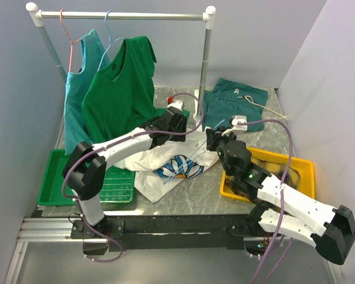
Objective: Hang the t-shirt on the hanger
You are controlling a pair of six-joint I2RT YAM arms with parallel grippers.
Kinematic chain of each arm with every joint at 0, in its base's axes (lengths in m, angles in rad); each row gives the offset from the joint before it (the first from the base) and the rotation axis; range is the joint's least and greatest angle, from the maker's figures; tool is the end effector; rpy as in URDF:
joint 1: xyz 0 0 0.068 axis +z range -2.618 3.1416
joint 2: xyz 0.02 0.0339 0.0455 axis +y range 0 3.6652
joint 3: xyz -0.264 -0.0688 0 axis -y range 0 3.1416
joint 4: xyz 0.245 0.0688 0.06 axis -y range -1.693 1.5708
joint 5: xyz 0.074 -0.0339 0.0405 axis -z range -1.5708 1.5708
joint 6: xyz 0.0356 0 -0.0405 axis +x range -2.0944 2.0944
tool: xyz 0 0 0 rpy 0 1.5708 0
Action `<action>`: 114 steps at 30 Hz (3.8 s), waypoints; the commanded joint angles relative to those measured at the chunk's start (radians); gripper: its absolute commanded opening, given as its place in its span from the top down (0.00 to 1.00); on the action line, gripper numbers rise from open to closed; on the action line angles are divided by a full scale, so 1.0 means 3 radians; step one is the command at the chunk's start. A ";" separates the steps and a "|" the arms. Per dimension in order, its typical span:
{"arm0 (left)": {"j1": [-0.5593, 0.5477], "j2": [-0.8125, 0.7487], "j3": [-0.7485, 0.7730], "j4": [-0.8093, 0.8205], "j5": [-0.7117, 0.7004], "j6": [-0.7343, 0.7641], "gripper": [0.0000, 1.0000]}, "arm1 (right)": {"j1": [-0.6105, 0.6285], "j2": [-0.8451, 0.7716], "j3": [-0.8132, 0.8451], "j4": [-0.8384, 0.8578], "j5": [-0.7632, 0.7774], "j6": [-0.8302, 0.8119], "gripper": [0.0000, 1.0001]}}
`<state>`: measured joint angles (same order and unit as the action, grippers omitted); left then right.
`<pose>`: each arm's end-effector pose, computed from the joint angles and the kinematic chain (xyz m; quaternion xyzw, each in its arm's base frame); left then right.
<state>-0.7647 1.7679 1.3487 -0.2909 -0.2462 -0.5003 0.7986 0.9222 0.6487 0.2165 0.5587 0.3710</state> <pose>0.2962 -0.2722 0.2567 0.0681 0.9008 -0.1548 0.3999 0.1647 0.1420 0.3095 0.0368 0.7231 0.1972 0.6610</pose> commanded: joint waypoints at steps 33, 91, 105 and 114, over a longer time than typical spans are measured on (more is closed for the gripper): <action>0.0319 -0.1935 -0.1473 0.0949 0.0596 -0.0459 0.99 | 0.0017 0.0515 0.0961 0.0229 0.1246 -0.0112 1.00; 0.0330 -0.2427 0.0402 0.0014 0.1261 -0.0102 0.99 | 0.0774 0.1584 0.3011 0.0170 0.1917 -0.1482 1.00; 0.0350 -0.2533 0.0557 -0.0329 0.1373 0.0614 0.99 | 0.0968 0.1145 0.3324 -0.0854 0.1012 -0.1456 1.00; 0.0350 -0.2805 0.0306 -0.0058 0.2001 0.0803 0.99 | 0.0835 0.1160 0.3467 -0.1335 0.0863 -0.1390 1.00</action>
<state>-0.6643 0.9295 1.4410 -0.4004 0.2516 -0.3077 1.0634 1.2663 1.6409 -0.1242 0.8413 -0.0414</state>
